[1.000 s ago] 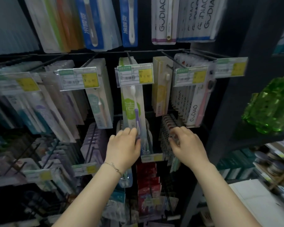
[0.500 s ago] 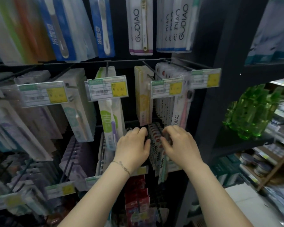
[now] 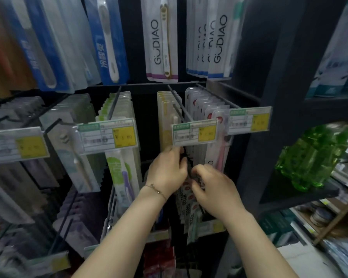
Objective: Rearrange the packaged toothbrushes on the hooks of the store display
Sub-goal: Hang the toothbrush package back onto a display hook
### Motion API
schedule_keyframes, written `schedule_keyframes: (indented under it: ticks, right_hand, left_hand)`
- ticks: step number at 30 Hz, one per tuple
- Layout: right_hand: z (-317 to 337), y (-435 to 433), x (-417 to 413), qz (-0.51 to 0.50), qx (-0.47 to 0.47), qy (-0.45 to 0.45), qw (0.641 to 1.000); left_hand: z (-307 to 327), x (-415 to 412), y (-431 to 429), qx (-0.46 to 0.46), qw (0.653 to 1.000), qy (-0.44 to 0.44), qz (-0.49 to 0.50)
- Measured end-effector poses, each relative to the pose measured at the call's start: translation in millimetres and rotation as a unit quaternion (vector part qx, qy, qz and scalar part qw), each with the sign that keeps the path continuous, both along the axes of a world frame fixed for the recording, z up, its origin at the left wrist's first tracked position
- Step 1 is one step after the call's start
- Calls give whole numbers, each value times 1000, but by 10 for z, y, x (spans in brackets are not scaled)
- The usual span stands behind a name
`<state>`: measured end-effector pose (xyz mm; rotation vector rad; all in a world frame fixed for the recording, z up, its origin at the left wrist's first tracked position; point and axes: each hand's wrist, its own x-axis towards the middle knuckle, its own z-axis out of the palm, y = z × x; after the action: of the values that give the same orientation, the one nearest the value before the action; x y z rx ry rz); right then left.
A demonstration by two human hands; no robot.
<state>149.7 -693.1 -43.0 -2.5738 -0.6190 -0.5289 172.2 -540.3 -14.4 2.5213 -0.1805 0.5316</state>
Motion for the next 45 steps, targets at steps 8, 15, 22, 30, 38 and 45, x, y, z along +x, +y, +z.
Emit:
schedule_keyframes:
  ticks: [8,15,22,30,38,45]
  right_hand:
    - [80,-35,43,-4,-21,2,1000]
    - [146,-22,39,-6,-20,-3,1000]
    - [183,80,48,6,2,-8,1000]
    - [235,195,42,16,15,-2,1000]
    - [244,194,17,7,13,4,1000]
    - [241,204,-20,-1,14,8,1000]
  left_hand:
    - [94,220,-60,-101,994,-3,-38]
    - [135,254,-45,-82,995,-3,-53]
    - [237,167,25,-18,1000,-1,-8]
    - [374,105,65,-20,999,32,-9]
    - [368,67,68,-16,999,44,-14]
    - [427,26,56,-23,997,72,-25]
